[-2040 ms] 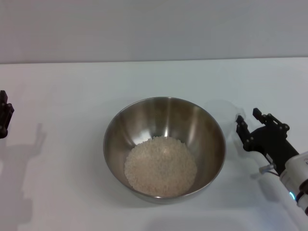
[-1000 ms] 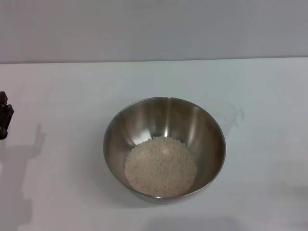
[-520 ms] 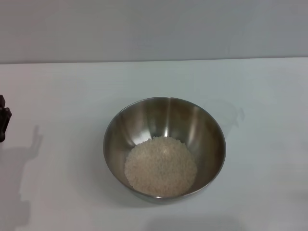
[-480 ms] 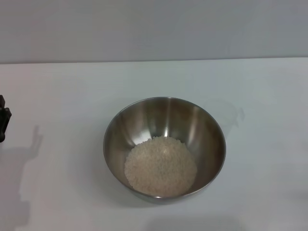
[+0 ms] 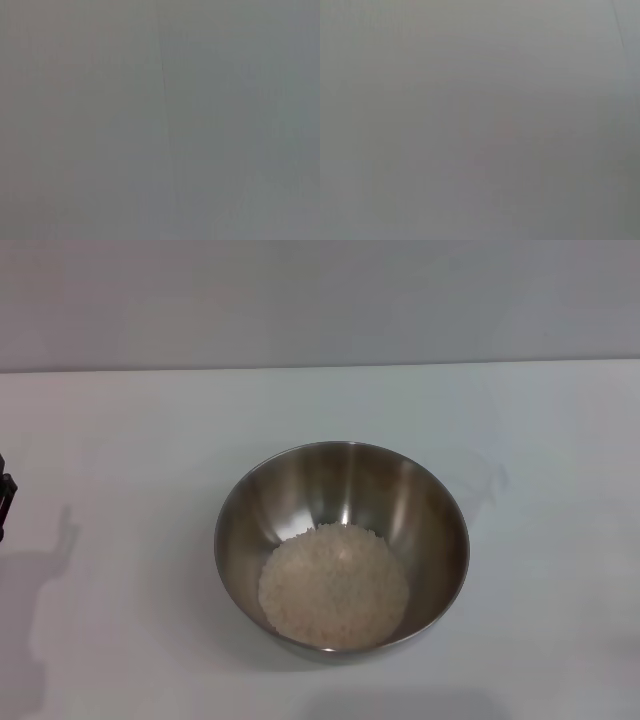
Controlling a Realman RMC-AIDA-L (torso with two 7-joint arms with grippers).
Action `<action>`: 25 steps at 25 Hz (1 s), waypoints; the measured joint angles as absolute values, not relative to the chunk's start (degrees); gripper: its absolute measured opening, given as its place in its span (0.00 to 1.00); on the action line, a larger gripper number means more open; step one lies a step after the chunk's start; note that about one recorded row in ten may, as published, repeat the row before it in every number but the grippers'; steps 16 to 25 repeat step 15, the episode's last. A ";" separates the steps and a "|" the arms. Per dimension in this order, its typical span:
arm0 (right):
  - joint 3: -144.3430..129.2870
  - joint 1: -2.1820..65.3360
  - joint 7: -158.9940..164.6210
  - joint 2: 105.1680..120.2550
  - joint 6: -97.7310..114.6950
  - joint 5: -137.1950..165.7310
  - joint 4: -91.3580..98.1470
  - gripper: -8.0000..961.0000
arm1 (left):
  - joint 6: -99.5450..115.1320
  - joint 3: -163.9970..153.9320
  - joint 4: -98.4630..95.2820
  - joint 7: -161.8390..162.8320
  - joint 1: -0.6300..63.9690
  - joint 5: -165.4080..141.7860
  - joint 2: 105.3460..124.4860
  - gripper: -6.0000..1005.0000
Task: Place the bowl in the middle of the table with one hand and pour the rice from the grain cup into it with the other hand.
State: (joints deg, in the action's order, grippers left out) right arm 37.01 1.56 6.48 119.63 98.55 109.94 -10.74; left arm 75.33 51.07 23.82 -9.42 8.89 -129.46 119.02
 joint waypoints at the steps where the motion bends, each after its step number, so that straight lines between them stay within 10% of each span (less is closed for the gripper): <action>1: 36.96 1.56 6.48 119.62 98.47 109.94 -10.75 0.80 | 75.40 51.06 23.82 -9.54 8.87 -129.47 119.02 0.83; 25: 36.71 1.18 6.63 119.64 98.35 109.95 -10.69 0.80 | 75.28 51.06 23.07 -9.71 8.96 -129.79 118.93 0.83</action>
